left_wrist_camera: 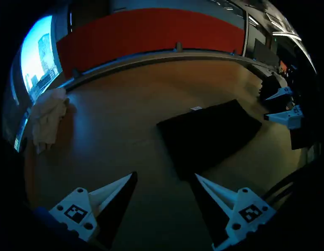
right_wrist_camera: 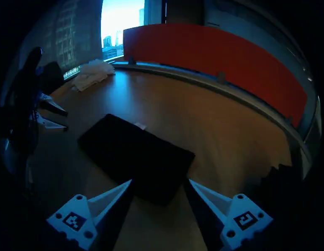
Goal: Fold towel
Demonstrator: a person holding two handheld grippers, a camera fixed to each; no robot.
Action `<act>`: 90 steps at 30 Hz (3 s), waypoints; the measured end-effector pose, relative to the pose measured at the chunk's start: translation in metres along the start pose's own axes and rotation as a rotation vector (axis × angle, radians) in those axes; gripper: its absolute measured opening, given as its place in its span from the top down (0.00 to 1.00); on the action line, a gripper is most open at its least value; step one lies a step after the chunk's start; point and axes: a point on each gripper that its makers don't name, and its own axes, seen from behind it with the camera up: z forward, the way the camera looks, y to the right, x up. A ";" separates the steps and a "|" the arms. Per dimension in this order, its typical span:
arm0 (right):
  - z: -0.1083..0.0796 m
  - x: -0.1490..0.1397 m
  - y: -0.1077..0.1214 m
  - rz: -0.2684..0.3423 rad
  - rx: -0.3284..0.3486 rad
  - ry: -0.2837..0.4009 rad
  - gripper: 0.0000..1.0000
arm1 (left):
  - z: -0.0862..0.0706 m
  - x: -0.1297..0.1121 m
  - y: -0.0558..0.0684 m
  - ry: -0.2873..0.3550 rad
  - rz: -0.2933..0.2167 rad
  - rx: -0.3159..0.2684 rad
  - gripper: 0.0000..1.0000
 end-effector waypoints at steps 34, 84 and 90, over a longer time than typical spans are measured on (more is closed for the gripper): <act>0.019 -0.025 -0.003 -0.122 0.083 -0.071 0.16 | -0.068 -0.057 -0.024 0.034 -0.180 0.127 0.09; 0.011 -0.063 0.010 -0.142 0.162 -0.165 0.96 | -0.089 -0.076 -0.019 0.015 -0.213 0.148 0.09; 0.007 -0.059 0.010 -0.145 0.152 -0.149 0.97 | -0.089 -0.075 -0.020 0.016 -0.218 0.148 0.09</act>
